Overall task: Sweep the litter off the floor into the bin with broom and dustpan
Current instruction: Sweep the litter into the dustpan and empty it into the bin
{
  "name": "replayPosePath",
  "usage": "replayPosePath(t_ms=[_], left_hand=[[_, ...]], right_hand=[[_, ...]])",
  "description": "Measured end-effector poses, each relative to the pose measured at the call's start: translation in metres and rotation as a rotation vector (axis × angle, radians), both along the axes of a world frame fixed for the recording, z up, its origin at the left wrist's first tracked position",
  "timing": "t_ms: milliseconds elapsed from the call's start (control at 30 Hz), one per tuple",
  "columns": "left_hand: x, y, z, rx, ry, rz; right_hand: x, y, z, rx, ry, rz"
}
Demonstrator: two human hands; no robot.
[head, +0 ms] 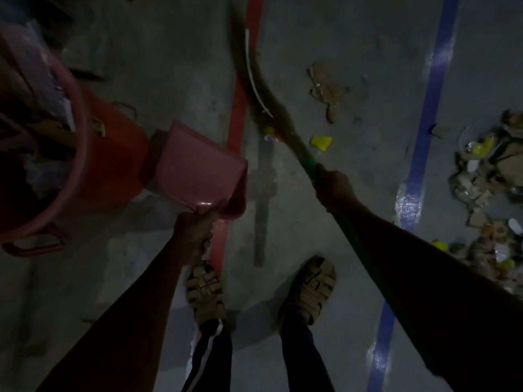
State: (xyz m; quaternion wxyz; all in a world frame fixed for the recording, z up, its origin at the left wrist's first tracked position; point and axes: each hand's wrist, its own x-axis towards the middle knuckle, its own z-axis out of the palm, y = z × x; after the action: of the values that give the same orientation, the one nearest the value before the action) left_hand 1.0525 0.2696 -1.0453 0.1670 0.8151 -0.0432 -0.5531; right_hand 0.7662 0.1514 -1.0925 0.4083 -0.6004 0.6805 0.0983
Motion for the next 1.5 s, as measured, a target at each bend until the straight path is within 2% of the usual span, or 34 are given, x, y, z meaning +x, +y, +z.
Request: replayPosePath(t_ms=[233, 400, 467, 600, 733, 900, 1100, 1267, 1400, 1500], left_hand=[[-0.027, 0.005, 0.003, 0.016, 0.025, -0.068], [-0.047, 0.007, 0.003, 0.062, 0.01, -0.131], [-0.053, 0.008, 0.004, 0.056, 0.011, -0.16], [-0.065, 0.009, 0.01, 0.048, -0.014, -0.272], [-0.08, 0.005, 0.013, 0.03, -0.006, -0.344], [-0.103, -0.004, 0.013, -0.033, -0.005, -0.476], [-0.158, -0.014, 0.007, -0.115, 0.061, -0.633], [-0.223, -0.006, -0.004, -0.133, 0.056, -0.763], [-0.283, 0.02, -0.008, -0.074, 0.101, -0.735], [-0.324, 0.033, -0.01, -0.061, 0.116, -0.728]], right_hand=[[-0.129, 0.123, -0.01, -0.06, 0.26, -0.107], [-0.189, 0.186, 0.004, -0.026, 0.362, -0.399], [-0.2, 0.208, 0.006, -0.074, 0.383, -0.399], [-0.203, 0.235, 0.015, -0.126, 0.383, -0.535], [-0.191, 0.255, 0.024, -0.266, 0.298, -0.639], [-0.169, 0.257, 0.025, -0.338, 0.115, -0.628], [-0.177, 0.249, 0.008, -0.116, 0.129, -0.577], [-0.228, 0.228, 0.001, -0.115, 0.207, -0.638], [-0.286, 0.193, -0.004, -0.181, 0.227, -0.685], [-0.329, 0.169, -0.008, -0.24, 0.228, -0.832]])
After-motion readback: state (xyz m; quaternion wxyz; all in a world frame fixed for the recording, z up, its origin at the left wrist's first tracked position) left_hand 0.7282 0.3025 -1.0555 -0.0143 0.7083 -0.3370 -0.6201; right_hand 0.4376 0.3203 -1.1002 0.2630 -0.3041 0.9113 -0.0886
